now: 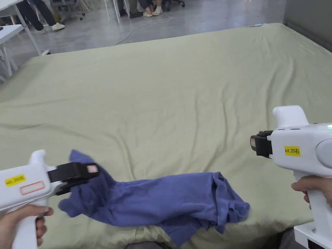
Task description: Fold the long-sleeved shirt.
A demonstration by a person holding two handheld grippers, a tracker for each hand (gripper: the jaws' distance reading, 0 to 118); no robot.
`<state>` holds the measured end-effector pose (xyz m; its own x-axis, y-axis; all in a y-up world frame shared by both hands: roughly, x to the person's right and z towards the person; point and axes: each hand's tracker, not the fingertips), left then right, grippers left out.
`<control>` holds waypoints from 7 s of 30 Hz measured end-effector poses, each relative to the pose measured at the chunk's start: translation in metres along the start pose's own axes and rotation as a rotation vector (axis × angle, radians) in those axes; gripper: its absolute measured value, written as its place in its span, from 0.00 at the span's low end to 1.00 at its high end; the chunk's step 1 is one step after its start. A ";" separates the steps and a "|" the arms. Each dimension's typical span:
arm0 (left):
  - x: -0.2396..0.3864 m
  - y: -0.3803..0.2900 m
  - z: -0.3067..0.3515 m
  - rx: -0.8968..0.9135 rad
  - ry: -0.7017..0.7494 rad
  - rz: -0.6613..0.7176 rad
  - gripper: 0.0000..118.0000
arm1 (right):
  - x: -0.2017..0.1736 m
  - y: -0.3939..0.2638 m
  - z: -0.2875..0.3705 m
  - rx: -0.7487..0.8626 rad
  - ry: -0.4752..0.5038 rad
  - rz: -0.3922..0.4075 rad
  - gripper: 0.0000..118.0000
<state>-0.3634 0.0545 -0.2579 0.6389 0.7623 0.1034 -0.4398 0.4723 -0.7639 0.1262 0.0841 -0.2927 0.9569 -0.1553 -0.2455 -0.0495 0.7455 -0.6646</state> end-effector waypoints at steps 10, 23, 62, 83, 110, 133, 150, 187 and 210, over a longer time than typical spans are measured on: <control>0.088 -0.056 -0.221 -0.342 0.034 -0.145 0.06 | 0.019 -0.007 0.010 0.005 -0.033 -0.044 0.00; 0.079 -0.034 -0.156 -0.168 0.019 -0.156 0.98 | 0.029 -0.015 0.008 -0.007 -0.015 -0.059 0.00; -0.001 -0.058 -0.099 -0.094 0.129 -0.158 0.08 | -0.004 -0.088 -0.135 -0.410 0.411 -0.394 0.00; -0.054 -0.071 -0.161 -0.211 -0.009 0.018 0.89 | -0.001 -0.095 -0.144 -0.403 0.329 -0.306 0.00; -0.165 0.063 0.060 -0.028 0.232 -0.170 0.10 | -0.233 -0.002 -0.123 0.028 0.251 0.295 0.00; -0.157 0.102 0.145 0.327 0.595 -0.237 0.29 | -0.316 0.019 -0.154 0.188 0.326 0.386 0.00; 0.144 0.031 -0.097 0.836 0.473 -0.632 0.00 | -0.071 0.084 -0.013 0.721 -0.211 0.245 0.00; 0.114 -0.096 -0.113 0.731 0.576 -0.733 0.40 | -0.012 -0.019 -0.001 0.586 -0.341 0.157 0.08; 0.112 -0.100 -0.110 0.785 0.574 -0.788 1.00 | -0.003 -0.022 0.001 0.605 -0.305 0.171 1.00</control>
<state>-0.1778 0.0438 -0.2399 0.9948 -0.0570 -0.0839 0.0560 0.9983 -0.0146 0.1244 0.0689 -0.2762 0.9919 0.1196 -0.0436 -0.1235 0.9870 -0.1029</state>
